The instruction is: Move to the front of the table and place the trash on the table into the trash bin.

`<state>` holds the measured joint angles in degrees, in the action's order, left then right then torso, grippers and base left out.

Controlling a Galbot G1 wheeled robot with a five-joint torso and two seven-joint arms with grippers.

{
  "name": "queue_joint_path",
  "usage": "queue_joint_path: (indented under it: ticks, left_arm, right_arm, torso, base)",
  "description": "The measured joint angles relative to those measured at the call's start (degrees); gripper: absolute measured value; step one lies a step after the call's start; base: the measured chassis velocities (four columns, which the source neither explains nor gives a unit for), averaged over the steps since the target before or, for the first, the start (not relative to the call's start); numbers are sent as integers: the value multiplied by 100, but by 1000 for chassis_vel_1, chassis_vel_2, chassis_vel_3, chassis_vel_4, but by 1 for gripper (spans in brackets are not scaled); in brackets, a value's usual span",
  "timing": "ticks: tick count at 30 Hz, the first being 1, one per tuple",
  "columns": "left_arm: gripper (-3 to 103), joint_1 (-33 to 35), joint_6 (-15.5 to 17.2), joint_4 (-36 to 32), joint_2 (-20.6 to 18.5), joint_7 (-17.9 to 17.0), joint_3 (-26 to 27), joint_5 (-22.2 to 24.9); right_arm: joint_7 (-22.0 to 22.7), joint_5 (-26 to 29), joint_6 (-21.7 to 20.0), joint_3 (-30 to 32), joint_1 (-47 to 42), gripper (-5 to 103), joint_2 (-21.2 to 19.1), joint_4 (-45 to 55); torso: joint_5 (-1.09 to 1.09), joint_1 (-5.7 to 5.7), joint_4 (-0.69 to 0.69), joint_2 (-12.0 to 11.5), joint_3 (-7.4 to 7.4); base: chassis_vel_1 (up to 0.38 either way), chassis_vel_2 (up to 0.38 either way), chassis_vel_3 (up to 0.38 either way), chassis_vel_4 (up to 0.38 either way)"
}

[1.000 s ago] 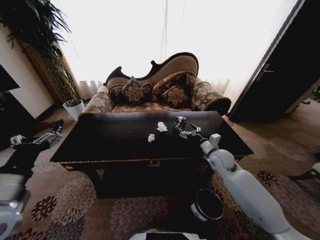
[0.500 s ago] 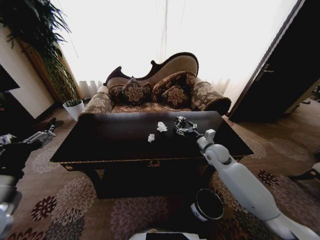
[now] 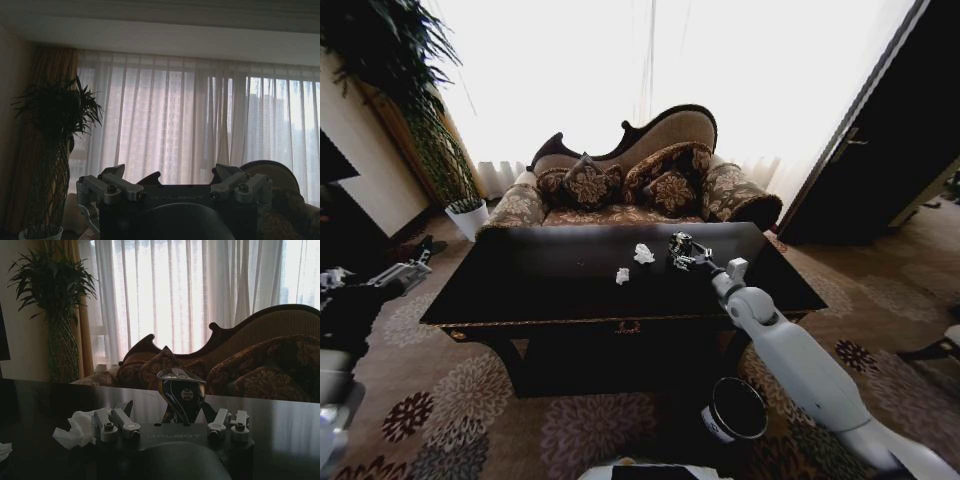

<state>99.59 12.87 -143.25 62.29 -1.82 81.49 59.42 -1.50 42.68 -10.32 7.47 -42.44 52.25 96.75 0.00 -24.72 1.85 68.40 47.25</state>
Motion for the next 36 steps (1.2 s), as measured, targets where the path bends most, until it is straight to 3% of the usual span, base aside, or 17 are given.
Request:
queue_joint_path:
  ticks: [1,2,7,10,12,16,18,21,28,36]
  left_arm:
    - [100,-5,0,0,0,0,0,-1]
    - [100,-18,-1,0,0,-1,-5,-2]
    - [100,-51,-3,0,-1,-3,-35,-9]
    - [100,-65,-3,0,-3,-3,-62,-20]
    - [100,-65,-3,0,-7,-4,-67,-24]
    - [100,-71,-5,0,-21,-3,-73,-28]
    - [100,-80,-5,0,-22,-4,-79,-30]
    - [100,-144,-8,0,-24,-4,-138,-48]
    - [100,-209,-19,0,-49,-4,-210,-73]
    - [100,-433,-38,0,-138,0,-347,-64]
  right_arm:
    - [-2,0,1,-3,1,80,0,0]
    - [-4,1,2,-7,1,69,3,0]
    - [-5,-4,4,-5,-30,57,8,0]
    - [-10,-46,10,30,-93,40,12,-12]
    - [-17,-66,16,52,-125,40,16,-15]
    - [-30,-83,25,152,-293,18,24,52]
    - [-32,-82,26,183,-340,18,21,89]
    - [-41,-51,27,292,-488,3,-32,243]
    - [-75,27,21,509,-715,0,-117,490]
    - [-214,-24,144,1423,-1651,0,-229,1145]
  torso:
    - [0,0,0,0,0]
    - [0,0,0,0,0]
    - [0,0,0,0,0]
    - [0,0,0,0,0]
    - [0,0,0,0,0]
    - [0,0,0,0,0]
    - [0,0,0,0,0]
    - [0,1,0,1,0]
    - [0,1,-1,0,0]
    - [1,1,0,1,0]
  base:
    - [0,0,0,0]
    - [0,0,0,0]
    - [0,0,0,0]
    - [0,0,0,0]
    - [0,0,0,0]
    - [0,0,0,0]
    - [0,0,0,0]
    - [0,0,0,0]
    - [0,0,0,0]
    - [0,0,0,0]
